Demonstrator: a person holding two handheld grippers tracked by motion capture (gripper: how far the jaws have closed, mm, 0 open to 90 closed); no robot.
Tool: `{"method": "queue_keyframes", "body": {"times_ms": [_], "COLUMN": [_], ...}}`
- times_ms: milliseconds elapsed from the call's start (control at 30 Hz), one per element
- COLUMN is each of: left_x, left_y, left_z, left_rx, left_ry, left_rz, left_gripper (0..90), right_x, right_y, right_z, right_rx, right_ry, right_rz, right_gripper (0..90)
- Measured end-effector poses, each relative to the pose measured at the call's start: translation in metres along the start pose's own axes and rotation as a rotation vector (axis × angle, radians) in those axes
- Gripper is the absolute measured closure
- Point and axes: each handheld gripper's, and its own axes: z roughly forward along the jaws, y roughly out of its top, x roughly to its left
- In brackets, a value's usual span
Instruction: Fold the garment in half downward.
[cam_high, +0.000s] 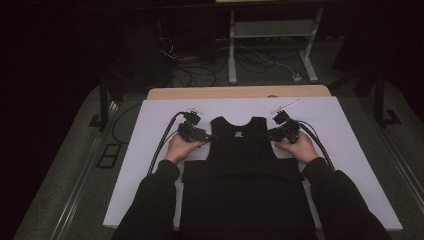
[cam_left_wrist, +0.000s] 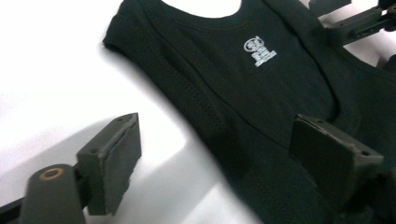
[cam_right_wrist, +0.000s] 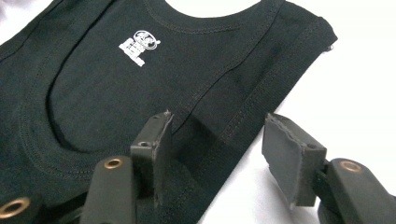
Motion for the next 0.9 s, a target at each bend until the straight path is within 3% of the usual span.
{"method": "queue_keyframes", "body": {"times_ms": [267,533,900], "left_x": [-0.003,-0.008,-0.018], "left_y": [0.001,0.001,0.003], "left_z": [0.003,0.009,0.017], "left_rx": [-0.007,-0.005,-0.017], "left_ry": [0.017,0.016,0.033], "left_rz": [0.006,0.047,0.052], "left_gripper": [28.6,40.9,56.5], "right_x": [0.004,0.007,0.011], "right_y": [0.0,0.0,-0.001], "right_z": [0.002,0.003,0.006], "right_rx": [-0.011,-0.023,-0.027], "right_ry": [-0.018,-0.03,-0.003], "right_rz": [-0.011,0.0,0.001], "right_gripper": [48.8,56.4,69.7]}}
